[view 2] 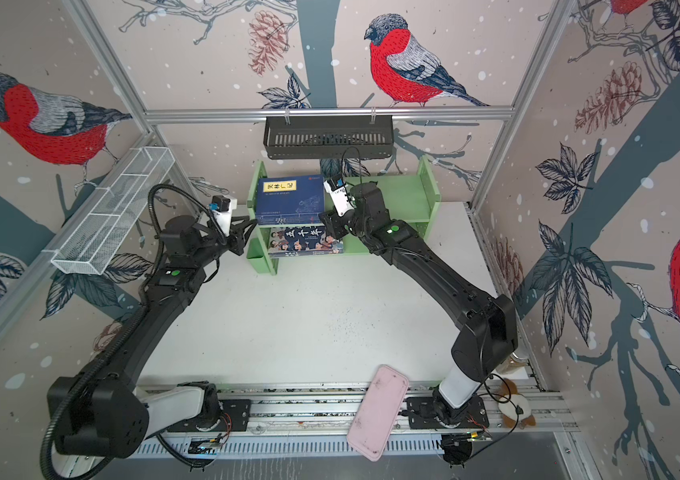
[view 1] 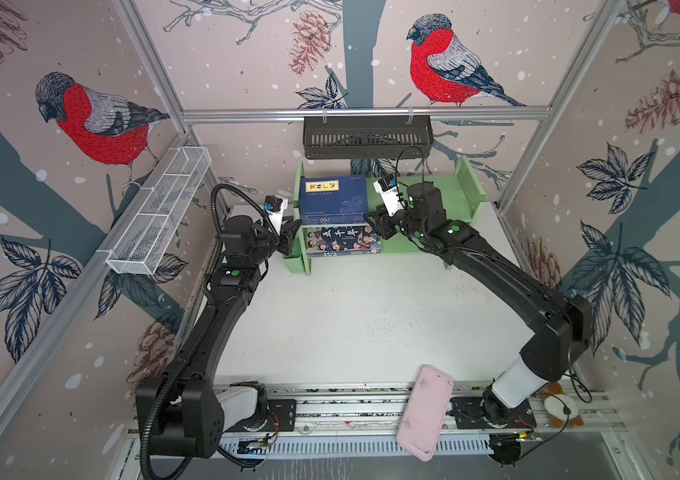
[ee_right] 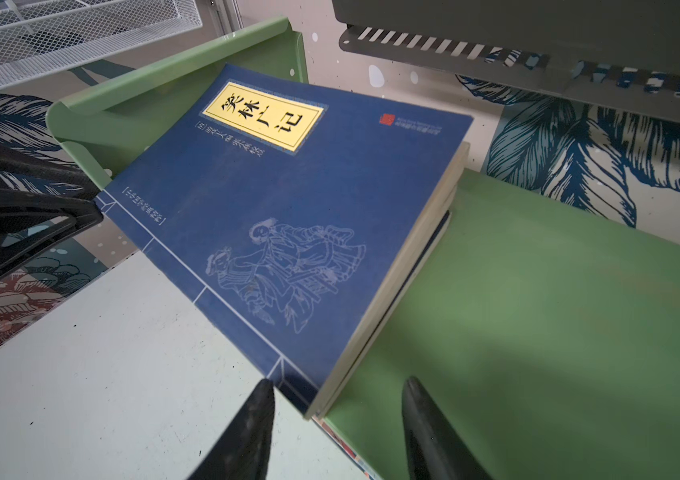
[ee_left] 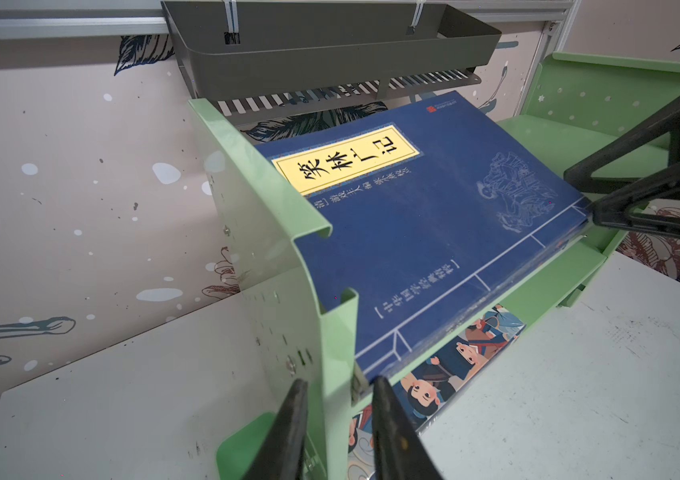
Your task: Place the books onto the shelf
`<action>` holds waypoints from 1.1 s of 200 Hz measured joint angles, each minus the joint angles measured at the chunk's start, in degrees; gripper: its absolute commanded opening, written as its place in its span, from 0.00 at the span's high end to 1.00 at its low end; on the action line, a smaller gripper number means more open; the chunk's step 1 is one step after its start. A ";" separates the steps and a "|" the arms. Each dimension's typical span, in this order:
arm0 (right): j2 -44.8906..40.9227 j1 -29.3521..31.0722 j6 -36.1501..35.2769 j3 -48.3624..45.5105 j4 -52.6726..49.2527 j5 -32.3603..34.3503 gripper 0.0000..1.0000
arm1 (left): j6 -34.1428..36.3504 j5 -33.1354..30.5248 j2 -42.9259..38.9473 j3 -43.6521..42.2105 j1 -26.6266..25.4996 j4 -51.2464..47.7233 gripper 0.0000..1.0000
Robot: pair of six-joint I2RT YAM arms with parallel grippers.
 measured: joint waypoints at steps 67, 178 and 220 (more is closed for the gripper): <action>-0.11 0.07 -0.02 0.11 -0.02 0.02 0.49 | 0.00 -0.04 -0.28 0.00 0.00 0.00 0.73; -16.72 0.39 0.02 -13.92 6.21 1.03 0.31 | 1.14 0.24 -6.36 2.86 0.00 -10.75 0.02; -28.81 1.09 1.90 -27.85 10.62 0.61 0.00 | 1.05 -1.09 -12.79 -1.66 0.00 -18.56 0.02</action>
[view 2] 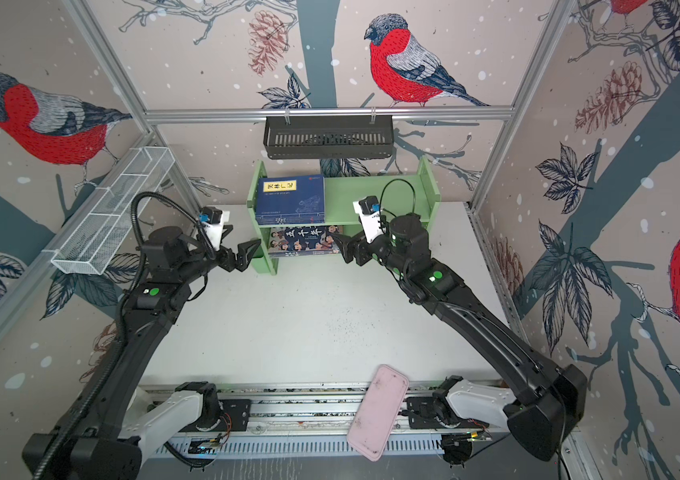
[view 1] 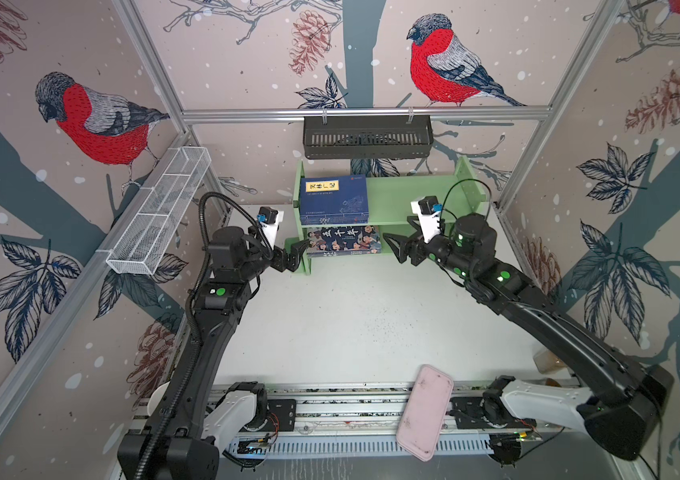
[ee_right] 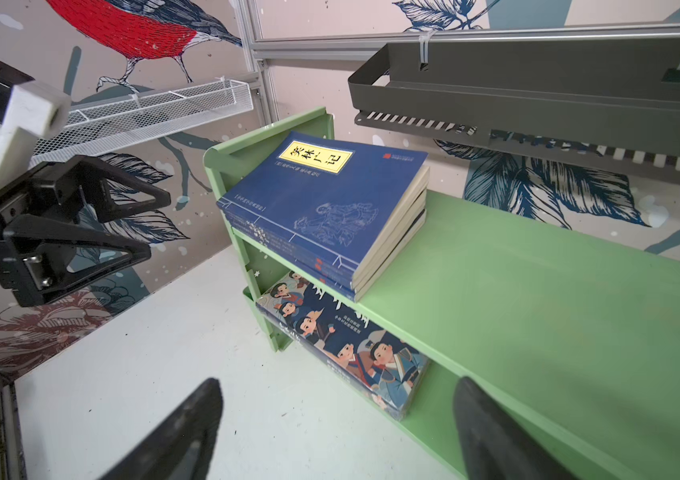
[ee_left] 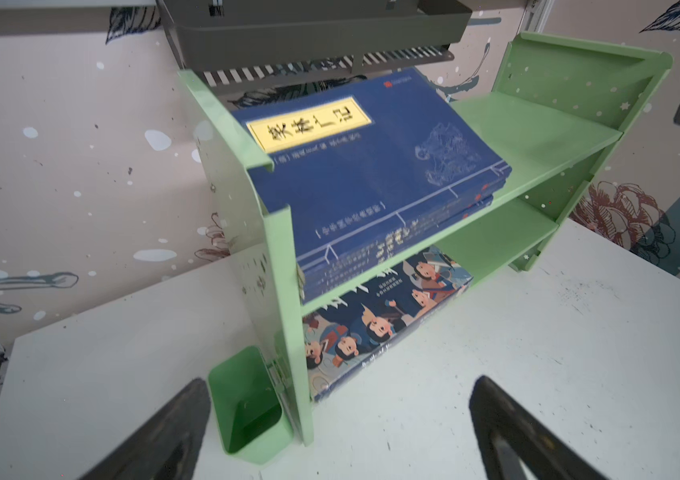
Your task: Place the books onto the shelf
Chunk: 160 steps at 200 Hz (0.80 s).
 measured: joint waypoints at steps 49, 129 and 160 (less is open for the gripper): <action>-6.86 0.61 2.38 -19.89 5.62 2.82 0.00 | -1.46 -8.46 -6.21 -11.04 1.84 -1.51 0.02; -5.60 -2.89 -4.92 -35.17 21.18 21.24 0.00 | -7.56 -14.95 -1.86 -27.12 11.17 14.01 0.02; -7.10 -10.45 -4.46 -38.73 25.29 23.04 0.00 | -10.49 -13.44 -1.01 -33.09 15.15 23.52 0.02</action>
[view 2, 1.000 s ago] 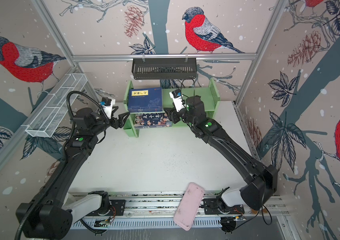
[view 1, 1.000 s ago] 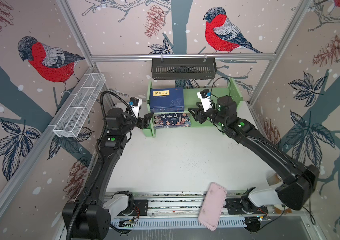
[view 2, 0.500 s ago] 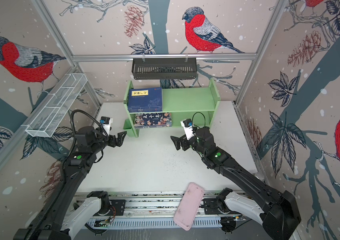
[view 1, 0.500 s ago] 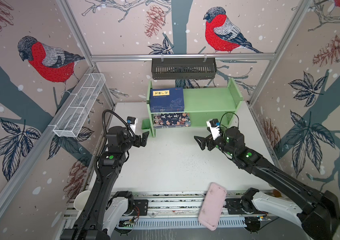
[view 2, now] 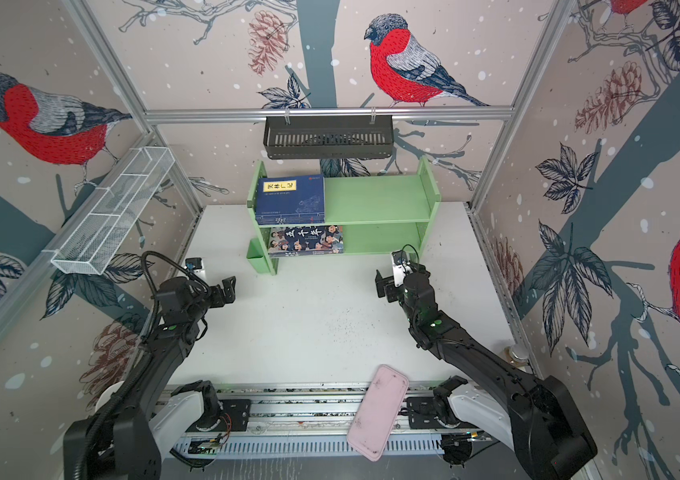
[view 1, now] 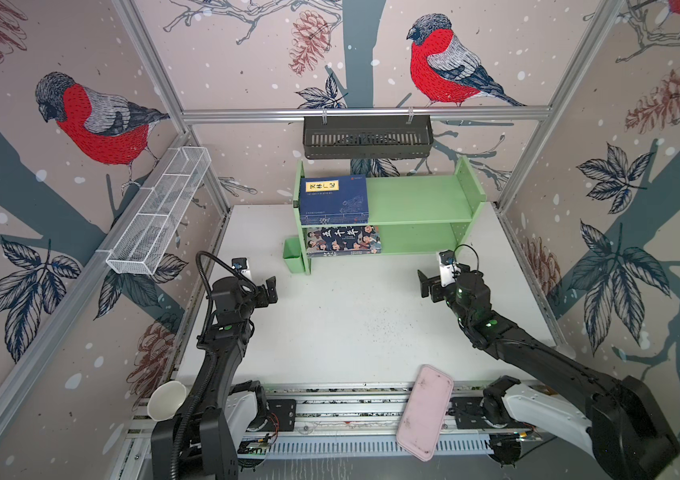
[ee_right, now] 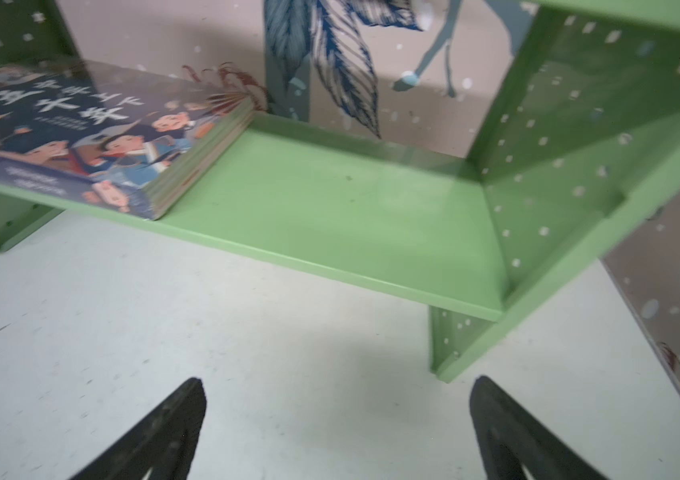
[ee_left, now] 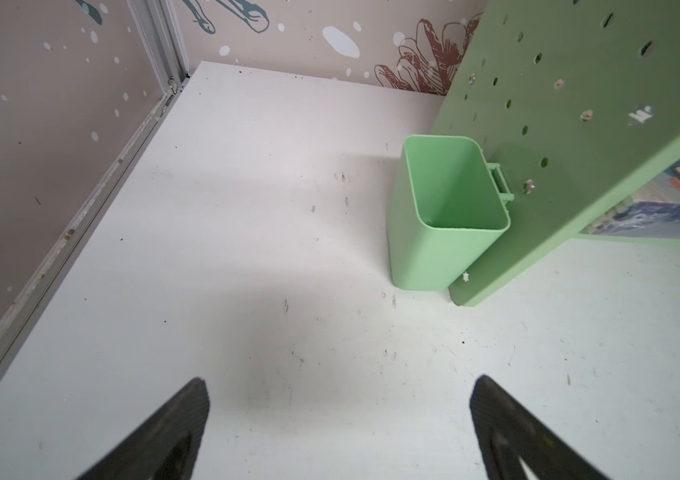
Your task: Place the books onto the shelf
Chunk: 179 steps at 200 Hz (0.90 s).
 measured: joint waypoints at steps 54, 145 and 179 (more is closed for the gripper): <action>-4.55 -8.76 0.72 -8.57 10.54 3.13 0.00 | -4.22 5.88 5.86 -7.69 3.13 17.14 0.02; -5.75 -20.39 0.42 -17.86 26.64 1.07 0.00 | -8.90 7.37 15.91 -12.94 3.69 42.82 0.02; -0.83 -25.38 0.90 -22.40 35.30 -2.80 0.00 | -9.42 7.69 16.79 -14.86 3.74 50.16 0.02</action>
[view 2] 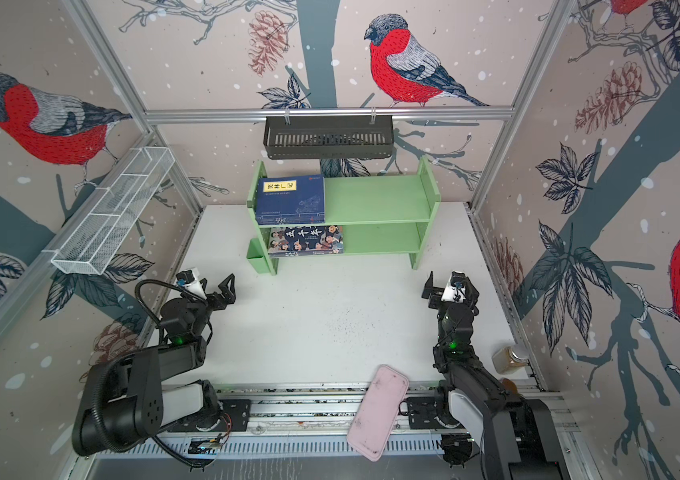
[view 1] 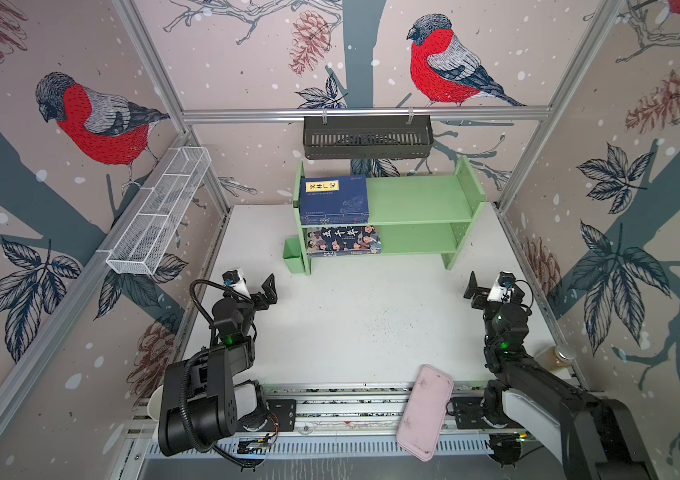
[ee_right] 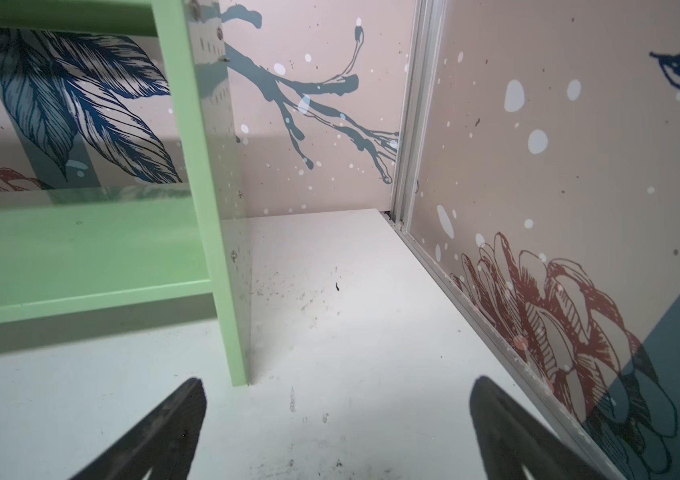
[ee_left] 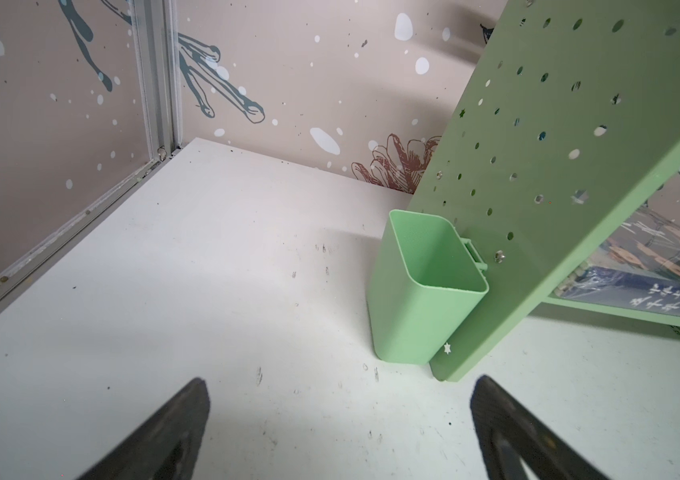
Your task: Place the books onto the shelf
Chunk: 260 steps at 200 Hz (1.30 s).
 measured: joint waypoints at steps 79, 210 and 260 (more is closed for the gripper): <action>22.38 -5.03 5.01 -1.66 23.08 -7.76 0.00 | 1.16 3.85 16.33 -6.56 0.00 23.85 0.01; 27.63 -3.45 5.35 9.92 16.76 -10.43 0.00 | 4.15 -1.86 20.09 -6.32 -3.43 27.98 0.02; 27.91 -1.62 3.91 11.10 11.21 -9.11 0.00 | 4.15 -1.99 20.13 -6.32 -3.43 27.98 0.02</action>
